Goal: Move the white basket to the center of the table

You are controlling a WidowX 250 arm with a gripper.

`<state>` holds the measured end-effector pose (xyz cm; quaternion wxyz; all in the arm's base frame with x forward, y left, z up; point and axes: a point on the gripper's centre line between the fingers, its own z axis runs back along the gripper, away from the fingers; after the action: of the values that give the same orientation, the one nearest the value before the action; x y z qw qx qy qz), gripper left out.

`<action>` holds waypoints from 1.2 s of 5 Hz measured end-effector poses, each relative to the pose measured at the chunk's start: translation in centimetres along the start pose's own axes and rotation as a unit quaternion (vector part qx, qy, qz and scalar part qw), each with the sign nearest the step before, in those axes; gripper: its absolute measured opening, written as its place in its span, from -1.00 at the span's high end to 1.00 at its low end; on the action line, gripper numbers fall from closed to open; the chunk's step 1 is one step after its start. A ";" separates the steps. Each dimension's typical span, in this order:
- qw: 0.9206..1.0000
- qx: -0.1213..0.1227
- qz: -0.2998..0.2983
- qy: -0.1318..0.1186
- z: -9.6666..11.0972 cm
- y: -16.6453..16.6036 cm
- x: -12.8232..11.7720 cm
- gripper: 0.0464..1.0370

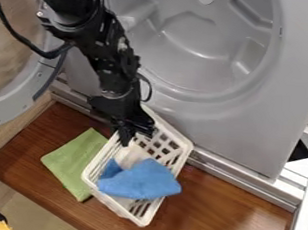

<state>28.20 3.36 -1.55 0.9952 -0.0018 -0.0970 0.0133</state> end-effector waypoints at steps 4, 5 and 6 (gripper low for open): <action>0.999 0.016 0.004 0.040 -3.1 0.0 -2.3 0.40; 0.999 0.022 0.012 0.049 -3.1 0.0 -2.6 -0.18; 0.998 0.039 0.019 0.041 -2.3 0.3 -2.3 -0.78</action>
<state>26.37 3.64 -4.21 0.9972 0.0352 -0.0553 0.0357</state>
